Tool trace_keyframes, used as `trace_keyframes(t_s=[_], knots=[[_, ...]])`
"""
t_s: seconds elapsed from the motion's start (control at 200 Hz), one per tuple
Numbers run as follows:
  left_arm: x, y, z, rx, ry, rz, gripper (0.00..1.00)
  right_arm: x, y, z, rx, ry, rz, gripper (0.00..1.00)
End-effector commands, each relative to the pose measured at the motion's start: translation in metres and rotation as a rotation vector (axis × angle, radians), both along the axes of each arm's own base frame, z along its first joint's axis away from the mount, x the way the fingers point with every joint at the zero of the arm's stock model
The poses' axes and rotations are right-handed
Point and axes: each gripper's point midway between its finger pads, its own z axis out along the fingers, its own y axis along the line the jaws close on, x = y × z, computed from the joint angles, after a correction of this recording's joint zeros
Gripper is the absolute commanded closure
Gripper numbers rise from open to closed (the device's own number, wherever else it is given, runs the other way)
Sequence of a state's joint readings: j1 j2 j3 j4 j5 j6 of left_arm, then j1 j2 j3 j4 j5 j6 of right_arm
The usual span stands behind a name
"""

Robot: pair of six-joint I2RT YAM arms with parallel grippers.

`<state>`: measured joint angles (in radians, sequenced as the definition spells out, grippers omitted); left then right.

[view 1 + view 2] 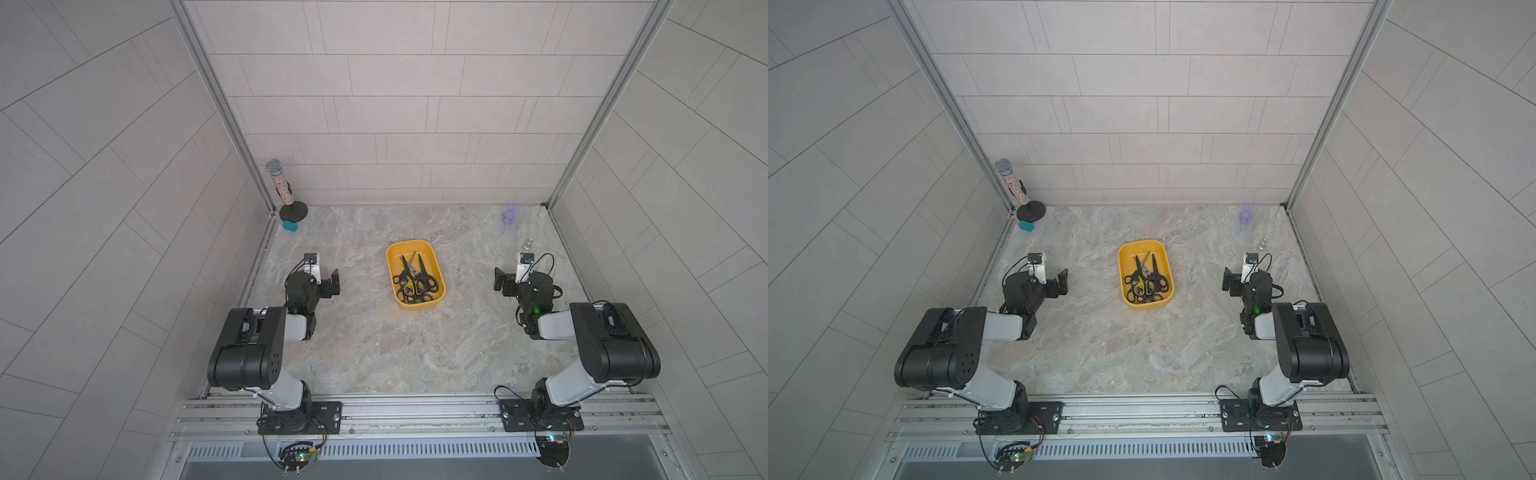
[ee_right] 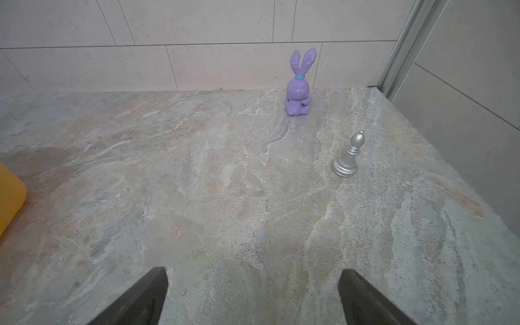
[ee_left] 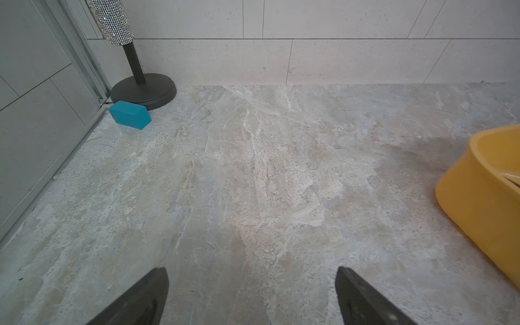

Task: Take the scissors out of the storage box
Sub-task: Pick up the scissors from the storage box.

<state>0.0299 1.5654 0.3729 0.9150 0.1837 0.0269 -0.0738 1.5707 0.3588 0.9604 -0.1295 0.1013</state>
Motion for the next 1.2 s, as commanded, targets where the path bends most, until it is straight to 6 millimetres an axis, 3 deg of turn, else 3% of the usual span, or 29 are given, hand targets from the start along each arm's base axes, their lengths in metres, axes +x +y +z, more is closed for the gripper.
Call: trace_keyframes(t_s=[0.0, 0.82, 0.94, 1.096, 1.196], knots=[[0.002, -0.004, 0.004, 0.006, -0.016, -0.018, 0.00, 0.001, 0.000, 0.003, -0.007, -0.005, -0.005, 0.00], [0.002, -0.001, 0.002, 0.010, 0.029, -0.007, 0.00, 0.002, 0.000, 0.002, -0.011, 0.002, -0.008, 0.00], [0.004, -0.003, 0.009, 0.016, -0.004, -0.003, 0.00, 0.001, 0.000, 0.002, -0.013, 0.003, -0.010, 0.00], [-0.005, 0.001, 0.023, 0.061, -0.028, 0.061, 0.00, 0.006, -0.001, 0.016, -0.036, 0.051, -0.024, 0.00], [-0.011, -0.010, 0.027, 0.141, 0.055, 0.051, 0.00, 0.008, 0.001, 0.028, -0.056, 0.075, -0.025, 0.00]])
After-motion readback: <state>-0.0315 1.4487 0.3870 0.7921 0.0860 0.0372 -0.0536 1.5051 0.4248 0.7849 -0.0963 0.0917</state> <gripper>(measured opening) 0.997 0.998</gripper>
